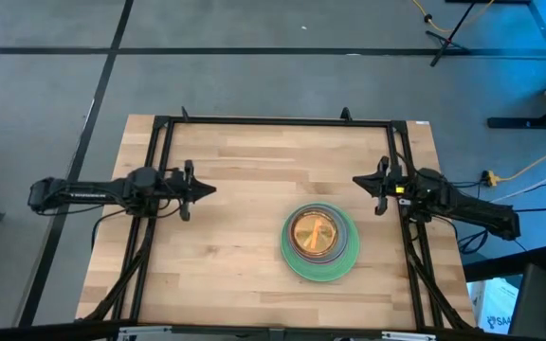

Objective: Stack plastic plates
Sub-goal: Return to Home Position

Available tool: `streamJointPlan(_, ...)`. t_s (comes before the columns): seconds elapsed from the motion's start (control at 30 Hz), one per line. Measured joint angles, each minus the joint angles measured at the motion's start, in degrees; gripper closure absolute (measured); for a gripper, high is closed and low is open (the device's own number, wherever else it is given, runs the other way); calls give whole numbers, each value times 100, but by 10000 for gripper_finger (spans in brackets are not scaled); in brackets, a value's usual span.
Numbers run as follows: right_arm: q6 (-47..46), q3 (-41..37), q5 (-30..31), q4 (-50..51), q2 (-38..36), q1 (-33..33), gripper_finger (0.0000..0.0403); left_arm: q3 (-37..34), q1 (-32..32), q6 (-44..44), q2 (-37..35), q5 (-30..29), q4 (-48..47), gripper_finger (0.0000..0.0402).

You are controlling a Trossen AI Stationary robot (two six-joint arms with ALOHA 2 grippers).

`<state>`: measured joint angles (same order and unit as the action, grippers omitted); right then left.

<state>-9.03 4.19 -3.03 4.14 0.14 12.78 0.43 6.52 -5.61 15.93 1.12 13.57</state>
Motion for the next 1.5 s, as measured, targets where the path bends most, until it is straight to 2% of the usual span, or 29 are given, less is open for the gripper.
streamJointPlan(0.13, -135, -385, 156, -559, 2, -2, 401, 0, 0, 84, -415, -2, -171, 396)
streamJointPlan(0.33, -13, -376, 287, -520, 33, 0, 401, 0, 2, 173, -882, -28, -485, 396)
streamJointPlan(0.5, -130, -376, 285, -515, 31, 0, 400, 4, 4, 140, -1326, -119, -1294, 395)
streamJointPlan(0.6, -263, -376, 255, -510, 34, 0, 400, 17, 4, 10, -1589, -73, -1302, 395)
streamJointPlan(0.8, -300, -376, 321, -509, 44, 0, 400, 15, 11, 17, -1494, -428, -1312, 395)
streamJointPlan(1.5, -287, -376, 344, -496, 46, 0, 400, 17, 9, 0, -1493, -467, -1299, 395)
